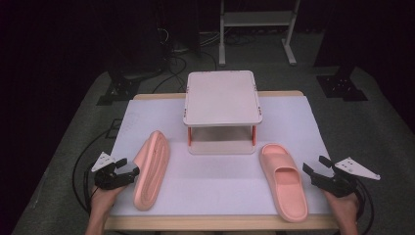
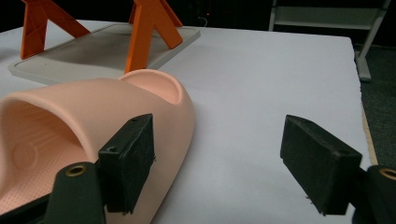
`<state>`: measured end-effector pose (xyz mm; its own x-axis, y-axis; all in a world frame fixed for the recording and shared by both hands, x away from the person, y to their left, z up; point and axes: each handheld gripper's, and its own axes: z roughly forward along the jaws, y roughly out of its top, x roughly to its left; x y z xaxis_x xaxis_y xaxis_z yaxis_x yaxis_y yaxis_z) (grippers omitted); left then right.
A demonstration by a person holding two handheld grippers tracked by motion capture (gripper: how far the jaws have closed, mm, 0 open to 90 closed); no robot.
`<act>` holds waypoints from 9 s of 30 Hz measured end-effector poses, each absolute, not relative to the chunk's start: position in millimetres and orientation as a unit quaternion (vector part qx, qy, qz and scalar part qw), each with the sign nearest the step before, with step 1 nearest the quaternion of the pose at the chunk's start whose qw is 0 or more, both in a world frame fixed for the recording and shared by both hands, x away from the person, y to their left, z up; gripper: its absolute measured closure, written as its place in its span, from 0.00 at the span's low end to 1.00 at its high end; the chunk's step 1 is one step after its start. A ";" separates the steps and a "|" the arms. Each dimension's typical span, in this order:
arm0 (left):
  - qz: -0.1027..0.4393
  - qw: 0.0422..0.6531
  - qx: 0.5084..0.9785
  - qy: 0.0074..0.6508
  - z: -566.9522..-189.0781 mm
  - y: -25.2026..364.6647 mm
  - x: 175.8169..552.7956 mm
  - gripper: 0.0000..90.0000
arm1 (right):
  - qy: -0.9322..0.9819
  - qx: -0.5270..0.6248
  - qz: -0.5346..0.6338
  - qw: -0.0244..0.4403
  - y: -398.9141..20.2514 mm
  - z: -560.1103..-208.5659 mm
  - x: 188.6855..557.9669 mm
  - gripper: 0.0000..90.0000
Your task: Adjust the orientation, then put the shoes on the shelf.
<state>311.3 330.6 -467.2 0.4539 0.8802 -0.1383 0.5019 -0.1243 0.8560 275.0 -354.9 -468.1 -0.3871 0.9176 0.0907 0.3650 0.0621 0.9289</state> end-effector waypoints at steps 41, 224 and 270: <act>0.182 0.492 0.732 0.435 -454.3 295.4 311.8 0.53 | 0.676 0.472 0.494 0.277 -352.1 -468.2 274.6 0.28; 0.158 0.558 0.762 0.287 -340.5 243.5 285.7 0.87 | 0.731 0.352 0.522 0.261 -296.0 -363.0 240.9 0.92; 0.185 0.530 0.765 0.314 -279.7 213.0 368.7 0.87 | 0.730 0.354 0.519 0.269 -250.1 -296.2 326.8 0.92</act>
